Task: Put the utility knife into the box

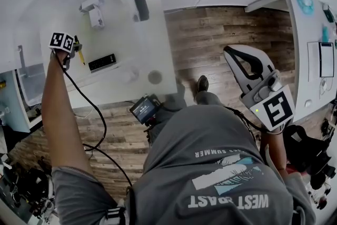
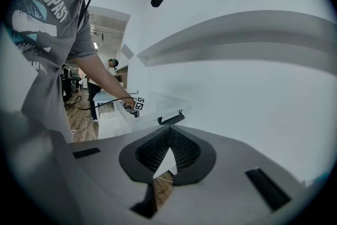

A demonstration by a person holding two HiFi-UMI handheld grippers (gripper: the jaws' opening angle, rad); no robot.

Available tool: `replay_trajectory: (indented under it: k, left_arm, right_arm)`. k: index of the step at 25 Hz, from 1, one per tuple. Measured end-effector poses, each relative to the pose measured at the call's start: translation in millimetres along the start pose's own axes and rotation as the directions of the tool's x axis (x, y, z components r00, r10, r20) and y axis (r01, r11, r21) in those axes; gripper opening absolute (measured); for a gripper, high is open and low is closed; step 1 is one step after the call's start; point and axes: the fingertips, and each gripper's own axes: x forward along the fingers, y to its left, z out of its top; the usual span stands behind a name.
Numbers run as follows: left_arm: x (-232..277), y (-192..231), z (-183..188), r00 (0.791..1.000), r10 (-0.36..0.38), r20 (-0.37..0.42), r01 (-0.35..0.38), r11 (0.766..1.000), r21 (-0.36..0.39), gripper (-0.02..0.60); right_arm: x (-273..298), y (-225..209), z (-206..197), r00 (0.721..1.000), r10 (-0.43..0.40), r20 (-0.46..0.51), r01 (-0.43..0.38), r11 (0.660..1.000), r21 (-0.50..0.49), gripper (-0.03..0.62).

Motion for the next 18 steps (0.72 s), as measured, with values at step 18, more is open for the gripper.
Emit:
replay_trajectory:
  k: [18]
  left_arm:
    - [-217.0,-55.2,62.2,0.756,0.334,0.563,-0.431,0.901,0.044,0.124]
  right_arm:
    - [-56.9,16.7,6.9,0.991,0.092,0.101,-0.086,0.995,-0.058,0.011]
